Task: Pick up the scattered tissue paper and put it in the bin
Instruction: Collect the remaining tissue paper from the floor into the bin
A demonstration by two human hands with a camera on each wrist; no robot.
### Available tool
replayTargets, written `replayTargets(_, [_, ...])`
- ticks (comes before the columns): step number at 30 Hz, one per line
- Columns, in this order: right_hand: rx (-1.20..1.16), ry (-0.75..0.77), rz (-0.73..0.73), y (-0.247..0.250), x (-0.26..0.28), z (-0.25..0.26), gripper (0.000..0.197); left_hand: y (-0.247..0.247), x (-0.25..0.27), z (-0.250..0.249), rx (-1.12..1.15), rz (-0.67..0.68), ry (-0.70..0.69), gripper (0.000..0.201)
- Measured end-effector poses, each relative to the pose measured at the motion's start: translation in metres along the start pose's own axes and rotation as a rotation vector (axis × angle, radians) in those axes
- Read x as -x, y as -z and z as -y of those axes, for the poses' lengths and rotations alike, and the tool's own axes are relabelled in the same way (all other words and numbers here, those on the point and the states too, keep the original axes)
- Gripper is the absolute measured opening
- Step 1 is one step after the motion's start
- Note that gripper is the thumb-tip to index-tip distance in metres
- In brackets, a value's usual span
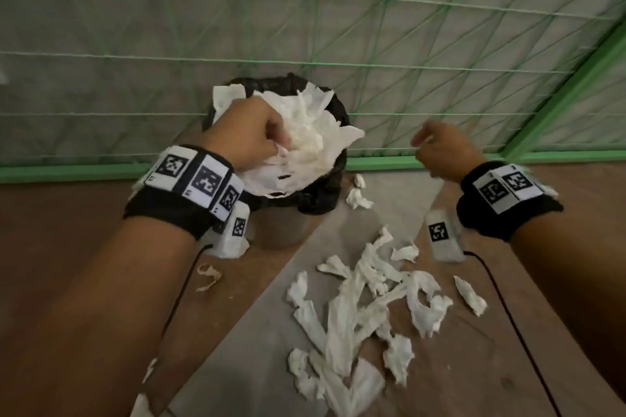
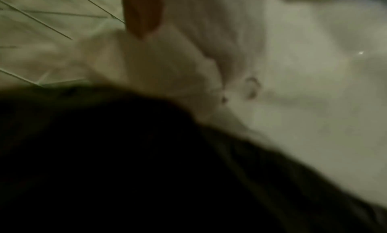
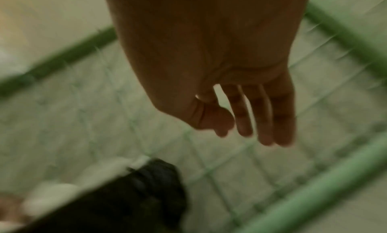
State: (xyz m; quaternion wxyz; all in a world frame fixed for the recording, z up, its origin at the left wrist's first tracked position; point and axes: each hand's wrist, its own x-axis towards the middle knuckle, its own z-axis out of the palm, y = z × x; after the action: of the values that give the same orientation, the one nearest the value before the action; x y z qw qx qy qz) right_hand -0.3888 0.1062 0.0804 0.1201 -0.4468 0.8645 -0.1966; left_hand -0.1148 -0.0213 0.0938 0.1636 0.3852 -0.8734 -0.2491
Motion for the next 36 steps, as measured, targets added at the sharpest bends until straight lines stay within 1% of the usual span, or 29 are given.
replayTargets(2, [0.324, -0.110, 0.280, -0.022, 0.006, -0.057, 0.019, -0.009, -0.002, 0.003, -0.084, 0.064, 0.029, 0.014])
replayTargets(3, [0.449, -0.180, 0.390, -0.036, 0.014, -0.087, 0.021, -0.011, -0.004, 0.003, -0.110, 0.079, 0.046, 0.012])
replayTargets(4, [0.519, -0.254, 0.473, -0.052, 0.021, -0.120, 0.029, -0.012, -0.005, 0.002, -0.135, 0.089, 0.054, 0.010])
replayTargets(5, [0.568, -0.345, 0.543, -0.064, 0.032, -0.144, 0.043, -0.012, -0.007, -0.001, -0.164, 0.100, 0.058, 0.007])
replayTargets(6, [0.578, -0.404, 0.591, -0.075, 0.044, -0.163, 0.056, -0.011, -0.008, -0.004, -0.194, 0.112, 0.056, 0.006])
replayTargets(7, [0.571, -0.445, 0.648, -0.085, 0.057, -0.172, 0.063, -0.011, -0.009, -0.006, -0.219, 0.119, 0.047, 0.007])
replayTargets(9, [0.455, -0.466, 0.686, -0.096, 0.080, -0.163, 0.057, -0.006, -0.012, -0.006, -0.211, 0.142, 0.029, 0.014])
replayTargets(11, [0.261, -0.457, 0.635, -0.104, 0.093, -0.140, 0.051, 0.006, -0.011, -0.007, -0.136, 0.141, 0.014, 0.023])
replayTargets(13, [0.221, -0.389, 0.626, -0.108, 0.099, -0.113, 0.053, 0.023, -0.007, -0.012, -0.051, 0.110, 0.009, 0.031])
replayTargets(15, [0.165, -0.345, 0.594, -0.122, 0.100, -0.103, 0.059, 0.041, -0.002, -0.016, 0.038, 0.023, 0.031, 0.035])
replayTargets(17, [0.261, -0.308, 0.598, -0.143, 0.101, -0.107, 0.066, 0.057, 0.006, -0.010, 0.190, -0.106, 0.057, 0.031])
replayTargets(18, [0.315, -0.294, 0.596, -0.149, 0.103, -0.105, 0.064, 0.063, 0.011, -0.004, 0.278, -0.187, 0.067, 0.027])
replayTargets(20, [0.337, -0.296, 0.607, -0.155, 0.103, -0.107, 0.052, 0.069, 0.014, 0.022, 0.439, -0.377, 0.118, 0.014])
replayTargets(21, [0.348, -0.287, 0.611, -0.152, 0.100, -0.104, 0.045, 0.068, 0.015, 0.041, 0.489, -0.476, 0.176, 0.006])
replayTargets(22, [0.374, -0.267, 0.625, -0.146, 0.095, -0.100, 0.041, 0.065, 0.017, 0.061, 0.520, -0.548, 0.263, 0.007])
replayTargets(23, [0.422, -0.239, 0.641, -0.136, 0.090, -0.093, 0.038, 0.059, 0.018, 0.086, 0.517, -0.591, 0.344, 0.011])
replayTargets(24, [0.466, -0.211, 0.657, -0.125, 0.084, -0.084, 0.035, 0.049, 0.023, 0.108, 0.465, -0.590, 0.440, 0.011])
replayTargets(25, [0.495, -0.191, 0.668, -0.112, 0.076, -0.074, 0.032, 0.035, 0.028, 0.129, 0.402, -0.553, 0.506, 0.007])
replayTargets(26, [0.505, -0.170, 0.673, -0.096, 0.068, -0.061, 0.028, 0.019, 0.034, 0.146, 0.354, -0.470, 0.565, 0.014])
replayTargets(27, [0.504, -0.148, 0.673, -0.081, 0.060, -0.049, 0.022, -0.003, 0.039, 0.166, 0.307, -0.365, 0.596, 0.030])
replayTargets(28, [0.482, -0.117, 0.644, -0.063, 0.053, -0.037, 0.016, -0.022, 0.045, 0.175, 0.243, -0.240, 0.603, 0.052])
replayTargets(29, [0.437, -0.094, 0.598, -0.046, 0.044, -0.025, 0.017, -0.043, 0.049, 0.186, 0.156, -0.102, 0.580, 0.078])
replayTargets(30, [0.366, -0.082, 0.542, -0.029, 0.037, -0.013, 0.020, -0.066, 0.053, 0.195, 0.081, -0.008, 0.581, 0.099])
replayTargets(31, [0.290, -0.077, 0.484, -0.015, 0.031, -0.004, 0.022, -0.085, 0.054, 0.203, 0.018, 0.041, 0.575, 0.112])
replayTargets(32, [0.203, -0.060, 0.419, -0.001, 0.023, 0.004, 0.022, -0.094, 0.057, 0.196, -0.054, 0.041, 0.589, 0.115])
replayTargets(33, [0.100, -0.045, 0.358, 0.012, 0.018, 0.012, 0.022, -0.108, 0.053, 0.202, -0.120, 0.026, 0.581, 0.116])
replayTargets(34, [-0.030, -0.033, 0.299, 0.025, 0.015, 0.022, 0.022, -0.112, 0.050, 0.196, -0.144, 0.029, 0.613, 0.117])
replayTargets(35, [-0.141, -0.005, 0.239, 0.038, 0.015, 0.033, 0.020, -0.114, 0.045, 0.191, -0.132, 0.064, 0.621, 0.121])
replayTargets(36, [-0.216, 0.051, 0.187, 0.050, 0.014, 0.045, 0.019, -0.113, 0.042, 0.181, -0.105, 0.148, 0.657, 0.128])
